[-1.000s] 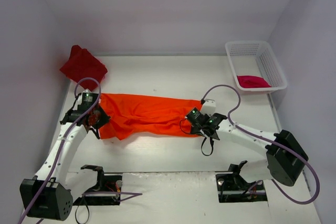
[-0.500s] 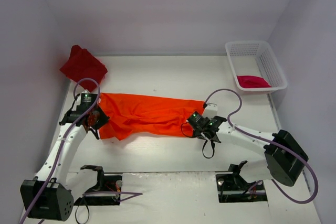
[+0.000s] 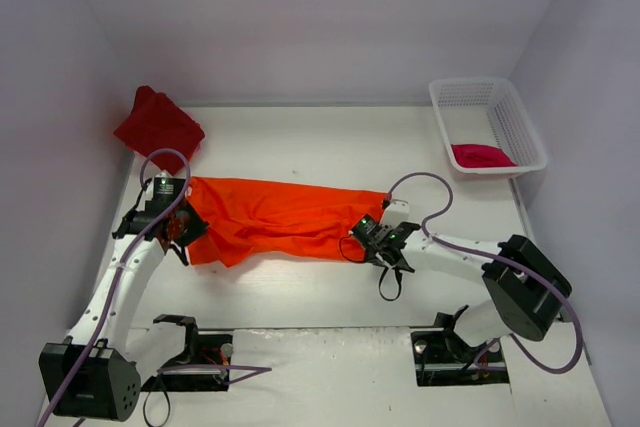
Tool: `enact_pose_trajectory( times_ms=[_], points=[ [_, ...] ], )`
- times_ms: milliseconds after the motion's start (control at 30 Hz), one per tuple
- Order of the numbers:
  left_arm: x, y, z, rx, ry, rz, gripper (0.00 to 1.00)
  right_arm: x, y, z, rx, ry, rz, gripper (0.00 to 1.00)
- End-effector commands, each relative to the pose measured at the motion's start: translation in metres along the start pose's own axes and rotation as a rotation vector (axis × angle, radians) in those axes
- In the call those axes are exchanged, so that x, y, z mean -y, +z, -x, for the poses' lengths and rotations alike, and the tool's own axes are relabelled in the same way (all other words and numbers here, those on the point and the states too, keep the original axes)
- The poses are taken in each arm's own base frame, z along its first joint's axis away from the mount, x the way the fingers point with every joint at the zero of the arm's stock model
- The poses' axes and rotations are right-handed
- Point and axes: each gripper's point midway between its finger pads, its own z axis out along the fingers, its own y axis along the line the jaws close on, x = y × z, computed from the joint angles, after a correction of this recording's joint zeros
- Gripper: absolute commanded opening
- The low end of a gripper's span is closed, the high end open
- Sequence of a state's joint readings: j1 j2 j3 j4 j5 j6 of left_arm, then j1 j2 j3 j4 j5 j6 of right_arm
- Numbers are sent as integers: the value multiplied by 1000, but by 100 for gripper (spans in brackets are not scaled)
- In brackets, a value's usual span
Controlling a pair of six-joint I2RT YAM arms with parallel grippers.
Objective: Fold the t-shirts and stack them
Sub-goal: Grap the side of the flattened tshirt closest away from the robot with both arms
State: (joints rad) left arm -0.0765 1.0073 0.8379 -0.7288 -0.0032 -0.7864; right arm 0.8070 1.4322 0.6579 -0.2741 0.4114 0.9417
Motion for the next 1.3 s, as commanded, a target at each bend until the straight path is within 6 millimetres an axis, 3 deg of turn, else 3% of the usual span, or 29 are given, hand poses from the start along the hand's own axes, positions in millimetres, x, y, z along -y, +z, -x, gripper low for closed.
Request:
enact_pose_trajectory(
  times_ms=[0, 33, 133, 267, 533, 1033, 1267],
  points=[
    [6, -1, 11, 37, 7, -25, 0, -8, 3, 9, 41, 8, -3, 42],
    [6, 0, 11, 37, 7, -25, 0, -9, 3, 9, 38, 8, -1, 41],
    [6, 0, 10, 35, 8, -25, 0, -8, 7, 6, 33, 4, -7, 26],
    [4, 1, 10, 35, 6, -23, 0, -7, 9, 2, 22, -3, -14, 0],
    [6, -1, 12, 40, 9, -28, 0, -12, 2, 10, 39, -4, 16, 0],
    [16, -13, 31, 83, -9, -51, 0, -27, -43, 72, 165, 11, 72, 0],
    [21, -19, 44, 111, -19, -62, 0, -31, -49, 89, 191, 10, 78, 0]
  ],
)
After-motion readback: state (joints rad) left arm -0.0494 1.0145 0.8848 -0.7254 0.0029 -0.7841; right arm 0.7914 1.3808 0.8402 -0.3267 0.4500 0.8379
